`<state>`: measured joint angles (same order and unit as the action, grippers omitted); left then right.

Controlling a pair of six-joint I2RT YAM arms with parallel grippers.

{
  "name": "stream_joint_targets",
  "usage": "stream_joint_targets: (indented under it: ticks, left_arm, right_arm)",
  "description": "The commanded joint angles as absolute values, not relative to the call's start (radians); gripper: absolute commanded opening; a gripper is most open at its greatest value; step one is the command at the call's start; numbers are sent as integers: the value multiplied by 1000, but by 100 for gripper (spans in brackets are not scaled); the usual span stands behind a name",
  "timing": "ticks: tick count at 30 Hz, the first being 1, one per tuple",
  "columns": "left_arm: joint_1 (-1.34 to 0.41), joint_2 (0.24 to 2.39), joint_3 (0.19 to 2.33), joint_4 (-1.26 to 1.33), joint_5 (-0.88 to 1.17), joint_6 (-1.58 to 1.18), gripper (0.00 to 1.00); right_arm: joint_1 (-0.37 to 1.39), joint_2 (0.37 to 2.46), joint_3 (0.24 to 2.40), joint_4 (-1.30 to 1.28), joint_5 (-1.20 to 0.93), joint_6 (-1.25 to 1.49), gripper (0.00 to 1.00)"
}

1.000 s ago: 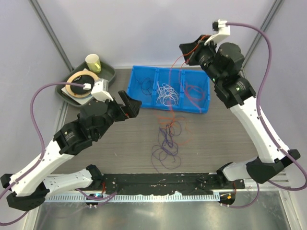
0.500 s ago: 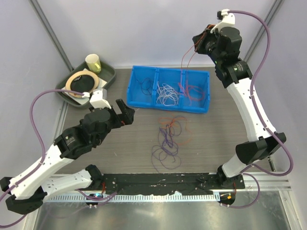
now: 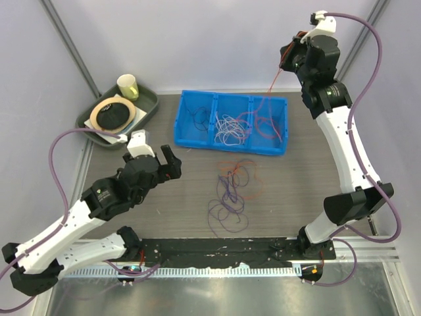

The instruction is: Untangle the cables

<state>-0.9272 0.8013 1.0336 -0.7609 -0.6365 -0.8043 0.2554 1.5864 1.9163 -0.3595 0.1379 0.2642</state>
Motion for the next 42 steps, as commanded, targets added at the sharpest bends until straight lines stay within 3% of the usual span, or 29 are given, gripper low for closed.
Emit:
stream_joint_targets:
  ticks: [1, 13, 22, 35, 42]
  left_arm:
    - [-917, 818, 1000, -770, -654, -836, 100]
    - [-822, 882, 962, -707, -502, -833, 100]
    - [-790, 893, 982, -744, -499, -819, 100]
    - [-769, 861, 936, -753, -460, -850, 100]
    - [-767, 879, 896, -716, -384, -864, 100]
  right_arm:
    - [245, 1557, 1962, -308, 185, 238, 1]
    - [229, 1588, 1933, -304, 233, 229, 1]
    - [203, 1716, 1844, -167, 241, 196, 1]
    - [193, 1769, 1462, 256, 259, 216, 1]
    - [193, 1761, 1328, 255, 244, 227, 2]
